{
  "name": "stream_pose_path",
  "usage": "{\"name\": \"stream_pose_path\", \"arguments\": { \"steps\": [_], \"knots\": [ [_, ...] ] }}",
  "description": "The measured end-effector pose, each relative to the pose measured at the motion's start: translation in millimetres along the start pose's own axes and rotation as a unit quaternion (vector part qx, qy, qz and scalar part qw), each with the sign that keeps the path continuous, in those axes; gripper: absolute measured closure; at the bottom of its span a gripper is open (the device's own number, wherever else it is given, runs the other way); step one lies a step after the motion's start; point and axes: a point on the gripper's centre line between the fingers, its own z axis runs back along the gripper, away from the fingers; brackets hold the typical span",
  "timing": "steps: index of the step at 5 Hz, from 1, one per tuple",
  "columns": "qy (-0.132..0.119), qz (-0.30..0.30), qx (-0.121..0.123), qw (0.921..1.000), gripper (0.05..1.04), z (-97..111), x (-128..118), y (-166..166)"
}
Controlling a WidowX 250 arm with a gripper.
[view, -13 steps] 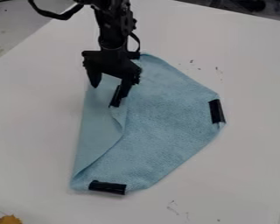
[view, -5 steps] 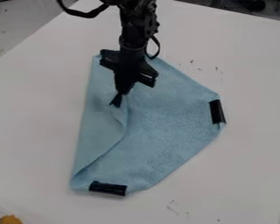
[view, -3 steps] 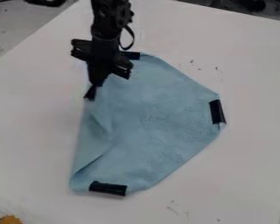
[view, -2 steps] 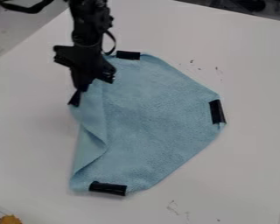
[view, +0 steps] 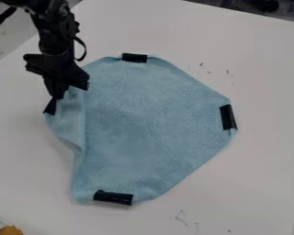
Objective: Unfold the cloth
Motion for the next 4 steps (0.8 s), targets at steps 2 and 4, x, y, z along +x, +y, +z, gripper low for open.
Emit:
{"name": "stream_pose_path", "arguments": {
  "steps": [2,4],
  "knots": [
    [-0.008,0.007,0.015,0.9998,1.005,-7.7,-9.5,22.5],
    [-0.006,0.015,0.025,0.9996,0.592,6.2,-16.6,30.4]
  ]
}}
